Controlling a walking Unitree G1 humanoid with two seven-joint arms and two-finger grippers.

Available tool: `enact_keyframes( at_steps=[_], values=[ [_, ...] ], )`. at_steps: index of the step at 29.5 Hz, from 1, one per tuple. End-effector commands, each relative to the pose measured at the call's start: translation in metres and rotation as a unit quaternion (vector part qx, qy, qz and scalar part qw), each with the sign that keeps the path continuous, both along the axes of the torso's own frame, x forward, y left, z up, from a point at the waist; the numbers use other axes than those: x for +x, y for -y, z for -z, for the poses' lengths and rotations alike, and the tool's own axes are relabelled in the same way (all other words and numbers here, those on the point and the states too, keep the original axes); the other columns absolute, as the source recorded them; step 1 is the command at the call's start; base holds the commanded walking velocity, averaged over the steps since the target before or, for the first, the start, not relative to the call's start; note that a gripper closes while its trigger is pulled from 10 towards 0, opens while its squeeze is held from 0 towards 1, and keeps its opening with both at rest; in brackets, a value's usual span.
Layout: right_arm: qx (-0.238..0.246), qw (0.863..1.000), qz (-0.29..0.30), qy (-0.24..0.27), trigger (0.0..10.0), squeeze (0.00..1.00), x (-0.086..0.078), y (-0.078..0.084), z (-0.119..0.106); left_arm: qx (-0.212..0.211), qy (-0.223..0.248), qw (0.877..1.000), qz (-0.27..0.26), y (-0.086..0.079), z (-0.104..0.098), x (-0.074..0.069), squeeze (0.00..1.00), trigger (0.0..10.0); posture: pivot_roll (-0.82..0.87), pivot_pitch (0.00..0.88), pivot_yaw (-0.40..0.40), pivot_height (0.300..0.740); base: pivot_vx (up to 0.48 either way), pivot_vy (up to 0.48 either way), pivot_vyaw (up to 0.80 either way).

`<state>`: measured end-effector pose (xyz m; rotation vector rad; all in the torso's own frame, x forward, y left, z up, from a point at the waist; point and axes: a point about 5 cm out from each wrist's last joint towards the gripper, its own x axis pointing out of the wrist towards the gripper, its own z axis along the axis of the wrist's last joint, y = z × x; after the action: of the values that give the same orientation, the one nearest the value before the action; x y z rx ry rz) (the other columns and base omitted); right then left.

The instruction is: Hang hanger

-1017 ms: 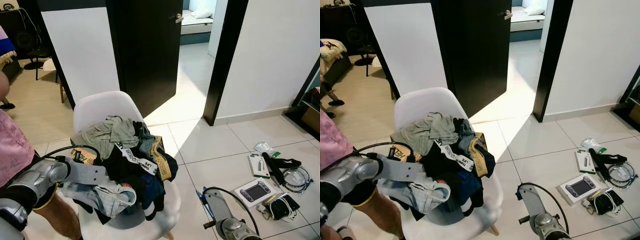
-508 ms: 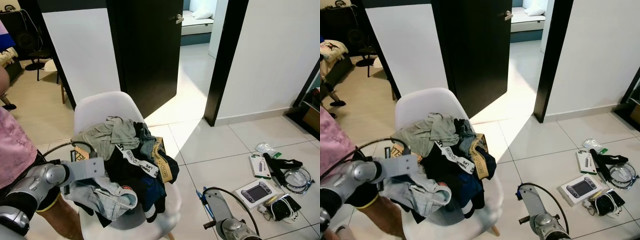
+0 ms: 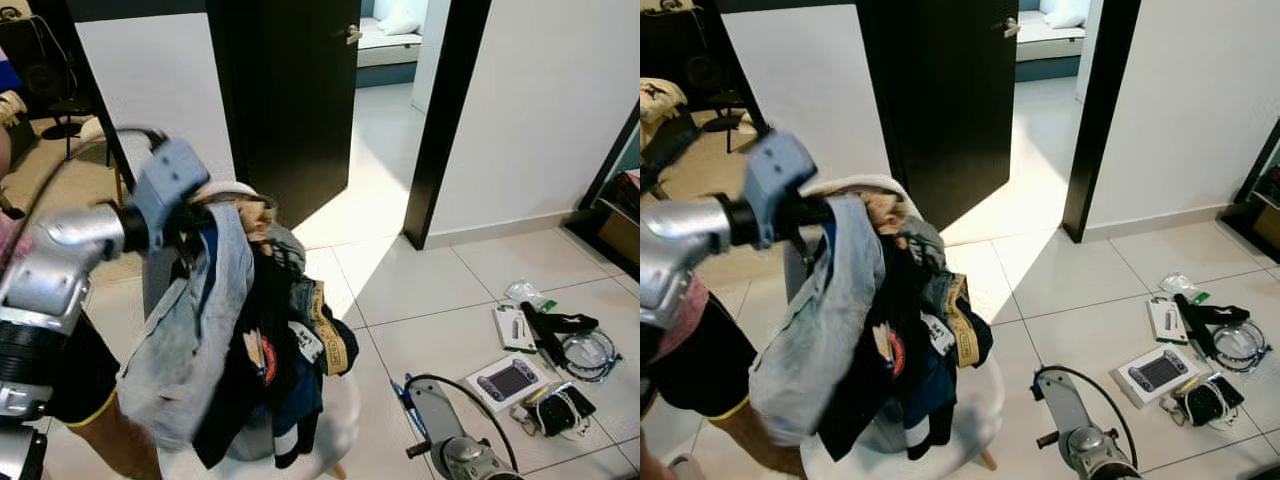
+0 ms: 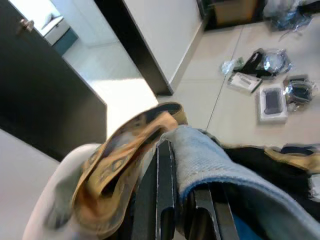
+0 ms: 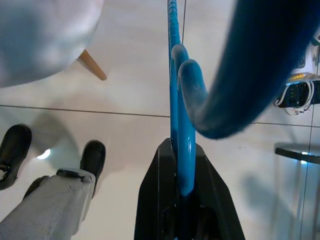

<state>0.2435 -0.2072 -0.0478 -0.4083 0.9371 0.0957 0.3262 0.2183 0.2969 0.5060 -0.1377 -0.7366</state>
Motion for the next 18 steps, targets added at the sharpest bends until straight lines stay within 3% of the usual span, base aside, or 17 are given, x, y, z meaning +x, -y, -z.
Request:
enact_keyframes(
  at_steps=[1, 5, 7, 8, 11, 12, 14, 17, 18],
  values=[
    [0.002, 1.000, -0.005, -0.003, 10.0, 0.00, -0.001, -0.003, 0.001, -0.007, 0.040, 0.999, 0.002, -0.008, -0.032, -0.013, 0.00, 0.0, 0.06, 0.000, 0.016, 0.740, 0.000, 0.000, 0.00],
    [0.002, 1.000, -0.005, -0.003, 10.0, 0.00, 0.000, -0.003, 0.001, -0.002, 0.037, 0.999, -0.013, -0.013, -0.036, -0.015, 0.00, 0.0, 0.06, 0.000, 0.014, 0.740, 0.000, 0.000, 0.00],
    [0.003, 1.000, -0.006, -0.002, 10.0, 0.00, 0.000, -0.003, 0.000, 0.012, 0.005, 0.996, -0.087, -0.029, -0.027, -0.011, 0.00, 0.0, 0.06, 0.000, 0.014, 0.740, 0.000, 0.000, 0.00],
    [0.003, 1.000, -0.006, -0.002, 10.0, 0.00, 0.000, -0.003, 0.000, 0.012, 0.005, 0.996, -0.087, -0.029, -0.027, -0.011, 0.00, 0.0, 0.06, 0.000, 0.014, 0.740, 0.000, 0.000, 0.00],
    [0.002, 1.000, -0.007, -0.002, 10.0, 0.00, 0.000, -0.003, 0.000, 0.045, -0.022, 0.983, -0.178, -0.047, -0.014, -0.005, 0.00, 0.0, 0.06, 0.000, 0.012, 0.740, 0.000, 0.000, 0.00],
    [0.002, 1.000, -0.007, -0.002, 10.0, 0.00, 0.000, -0.003, 0.000, 0.045, -0.022, 0.983, -0.178, -0.047, -0.014, -0.005, 0.00, 0.0, 0.06, 0.000, 0.012, 0.740, 0.000, 0.000, 0.00],
    [0.002, 1.000, -0.007, -0.002, 10.0, 0.00, 0.000, -0.002, 0.000, 0.065, -0.018, 0.964, -0.256, -0.064, -0.015, -0.003, 0.00, 0.0, 0.06, 0.000, 0.012, 0.740, 0.000, 0.000, 0.00],
    [0.002, 1.000, -0.007, -0.002, 10.0, 0.00, 0.000, -0.002, 0.000, 0.065, -0.018, 0.964, -0.256, -0.064, -0.015, -0.003, 0.00, 0.0, 0.06, 0.000, 0.012, 0.740, 0.000, 0.000, 0.00],
    [0.002, 1.000, -0.007, -0.002, 10.0, 0.00, 0.000, -0.002, 0.000, 0.067, -0.011, 0.955, -0.289, -0.071, -0.018, -0.003, 0.00, 0.0, 0.06, 0.000, 0.012, 0.740, 0.000, 0.000, 0.00]
  ],
)
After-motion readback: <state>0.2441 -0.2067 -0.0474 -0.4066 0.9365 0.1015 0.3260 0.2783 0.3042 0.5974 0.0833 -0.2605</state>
